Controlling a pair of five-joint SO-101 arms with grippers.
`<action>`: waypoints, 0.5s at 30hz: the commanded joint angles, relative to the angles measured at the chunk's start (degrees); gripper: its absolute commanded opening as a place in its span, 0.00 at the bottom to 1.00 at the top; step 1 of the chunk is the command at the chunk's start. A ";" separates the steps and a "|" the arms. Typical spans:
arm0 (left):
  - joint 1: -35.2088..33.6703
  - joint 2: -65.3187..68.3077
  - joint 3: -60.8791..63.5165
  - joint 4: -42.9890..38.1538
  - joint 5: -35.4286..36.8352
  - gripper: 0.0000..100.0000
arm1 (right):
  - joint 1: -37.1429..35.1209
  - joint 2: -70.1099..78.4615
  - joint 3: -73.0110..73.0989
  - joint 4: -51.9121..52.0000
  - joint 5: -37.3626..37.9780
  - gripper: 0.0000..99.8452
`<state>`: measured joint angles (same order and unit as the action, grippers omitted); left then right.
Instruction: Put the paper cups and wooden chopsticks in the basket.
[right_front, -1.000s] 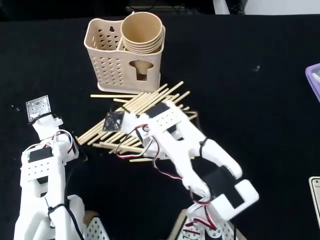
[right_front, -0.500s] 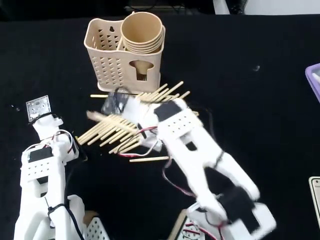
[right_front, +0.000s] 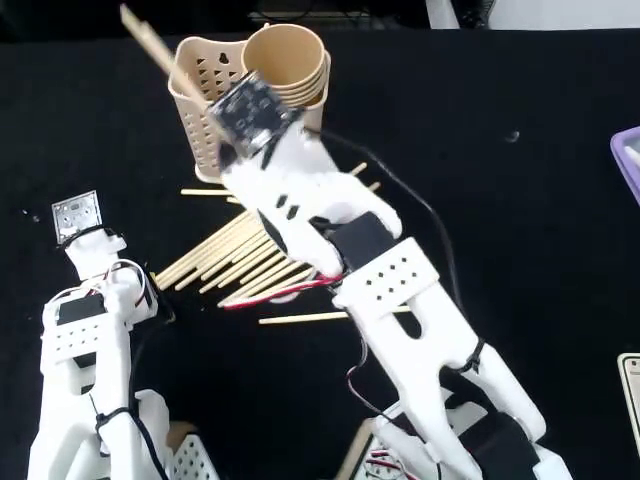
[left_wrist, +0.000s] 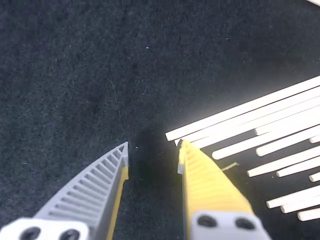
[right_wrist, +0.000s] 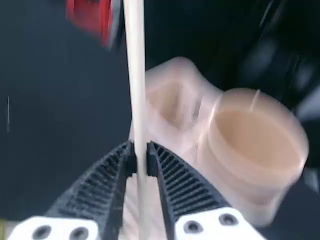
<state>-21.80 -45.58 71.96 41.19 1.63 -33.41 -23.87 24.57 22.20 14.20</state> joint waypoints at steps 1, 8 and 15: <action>-0.13 -1.41 -0.57 -0.70 0.35 0.17 | -0.88 2.77 -3.74 -20.22 -1.05 0.01; -0.13 -1.41 -0.57 -0.70 0.35 0.17 | -0.88 14.99 -18.51 -25.23 -1.05 0.01; -0.13 -1.41 -0.40 -0.70 0.35 0.17 | -0.53 32.13 -37.05 -21.45 -1.05 0.01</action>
<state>-21.80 -45.58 71.96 41.19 1.63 -33.41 4.26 -3.91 -1.36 13.58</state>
